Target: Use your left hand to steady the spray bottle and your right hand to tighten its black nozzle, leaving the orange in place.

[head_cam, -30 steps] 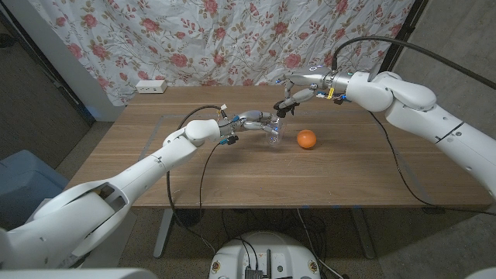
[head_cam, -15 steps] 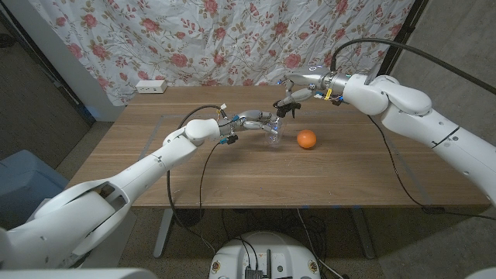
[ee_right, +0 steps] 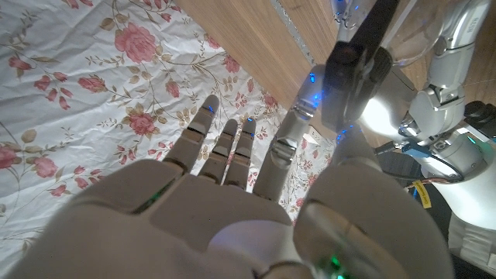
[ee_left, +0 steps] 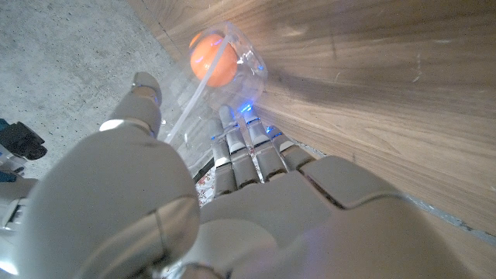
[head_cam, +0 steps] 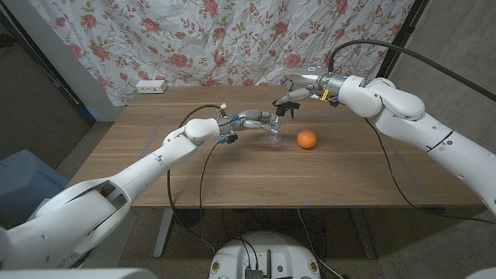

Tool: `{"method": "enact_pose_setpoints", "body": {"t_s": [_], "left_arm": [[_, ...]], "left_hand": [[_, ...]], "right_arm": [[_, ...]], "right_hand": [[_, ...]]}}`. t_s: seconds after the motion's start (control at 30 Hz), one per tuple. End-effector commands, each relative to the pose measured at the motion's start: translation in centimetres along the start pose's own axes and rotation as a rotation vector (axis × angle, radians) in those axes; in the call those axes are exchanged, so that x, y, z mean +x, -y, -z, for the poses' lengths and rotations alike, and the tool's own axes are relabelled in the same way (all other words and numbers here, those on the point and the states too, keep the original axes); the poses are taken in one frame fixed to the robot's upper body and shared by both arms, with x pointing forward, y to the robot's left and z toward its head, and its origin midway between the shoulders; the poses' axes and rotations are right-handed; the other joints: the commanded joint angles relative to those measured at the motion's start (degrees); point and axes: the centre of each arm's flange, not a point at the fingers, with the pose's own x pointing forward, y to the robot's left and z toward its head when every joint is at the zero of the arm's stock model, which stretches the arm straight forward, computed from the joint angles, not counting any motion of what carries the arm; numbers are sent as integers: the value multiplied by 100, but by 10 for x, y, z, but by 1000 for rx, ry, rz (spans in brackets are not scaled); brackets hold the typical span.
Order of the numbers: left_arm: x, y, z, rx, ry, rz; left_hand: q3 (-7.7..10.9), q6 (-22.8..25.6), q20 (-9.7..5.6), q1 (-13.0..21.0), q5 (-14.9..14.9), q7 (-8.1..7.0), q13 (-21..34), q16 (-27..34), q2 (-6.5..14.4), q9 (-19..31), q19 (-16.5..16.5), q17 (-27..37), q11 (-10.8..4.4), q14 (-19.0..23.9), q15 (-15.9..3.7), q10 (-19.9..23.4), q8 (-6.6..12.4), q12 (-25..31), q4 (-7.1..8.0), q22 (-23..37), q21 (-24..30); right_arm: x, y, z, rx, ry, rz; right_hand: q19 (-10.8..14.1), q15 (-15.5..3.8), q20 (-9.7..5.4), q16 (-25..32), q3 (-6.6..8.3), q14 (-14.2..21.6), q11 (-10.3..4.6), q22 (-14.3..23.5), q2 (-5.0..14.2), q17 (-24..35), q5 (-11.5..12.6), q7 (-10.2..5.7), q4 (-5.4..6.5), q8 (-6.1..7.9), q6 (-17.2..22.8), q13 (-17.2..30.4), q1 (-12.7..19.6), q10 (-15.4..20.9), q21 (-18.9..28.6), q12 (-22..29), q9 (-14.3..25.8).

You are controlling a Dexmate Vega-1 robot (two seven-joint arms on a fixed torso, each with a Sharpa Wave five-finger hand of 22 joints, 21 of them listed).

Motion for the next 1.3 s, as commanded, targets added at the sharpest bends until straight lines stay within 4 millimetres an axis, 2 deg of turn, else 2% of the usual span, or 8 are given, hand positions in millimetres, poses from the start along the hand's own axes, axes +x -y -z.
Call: {"method": "enact_pose_setpoints", "body": {"t_s": [0.03,0.23,0.57,0.63,0.83,0.9,1.07,1.3], "left_arm": [[1,0,-1,1,-1,4],[1,1,-2,3,0,4],[2,2,-3,5,4,7],[2,3,-4,5,5,6],[1,4,-5,6,5,5],[0,4,-5,5,5,5],[-2,7,-4,3,4,3],[-4,8,-4,1,4,-3]], "left_hand": [[106,760,-225,129,36,-395,18,-26,636,14,62,18,-451,53,-713,482,684,28,62,14,-15],[111,782,-225,126,36,-386,21,-30,638,12,60,19,-442,53,-710,492,690,27,60,14,-16],[115,802,-224,120,35,-399,26,-32,646,12,62,24,-451,52,-709,496,696,23,62,15,-16],[120,802,-226,119,36,-396,28,-35,642,12,62,20,-414,58,-702,516,695,30,58,14,-16],[119,833,-222,115,35,-399,31,-37,645,12,62,24,-438,53,-712,502,705,20,59,15,-16],[119,839,-222,115,34,-398,33,-37,639,11,64,22,-443,59,-711,503,707,19,56,14,-15],[119,847,-225,111,34,-400,35,-38,643,12,65,26,-435,57,-715,490,710,11,57,14,-15],[122,867,-211,95,34,-397,38,-43,645,11,68,26,-428,59,-711,506,715,13,64,15,-14]], "right_arm": [[2,0,-8,29,-81,-26],[2,2,-13,42,-126,-49],[2,3,-20,54,-168,-75],[0,3,-21,58,-172,-71],[-3,4,-22,62,-176,-56],[-5,5,-21,60,-175,-53],[-8,8,-21,54,-164,-53],[-10,12,-19,47,-148,-54]], "right_hand": [[86,-5,26,60,8,140,16,19,3,32,0,48,-49,66,127,9,-56,128,4,46,24],[139,15,50,115,0,283,38,22,-5,34,-3,86,-53,174,280,0,-73,256,12,53,69],[178,45,69,149,22,379,67,26,13,35,7,117,-86,216,376,-10,-28,396,13,48,24],[186,35,71,158,40,402,70,27,24,34,17,135,-108,229,404,-12,14,408,13,40,15],[200,49,64,175,53,446,69,29,31,38,23,133,-117,240,320,-15,43,410,11,2,48],[203,58,87,173,21,449,92,31,-7,43,10,126,-92,221,176,-14,-17,394,7,-31,83],[167,166,151,137,-55,386,156,34,-82,56,-9,126,-36,56,-152,-8,-180,320,-16,-118,-15],[57,245,276,50,-188,229,254,36,-141,92,2,89,78,-286,-833,13,-536,146,-53,-267,-98]]}}
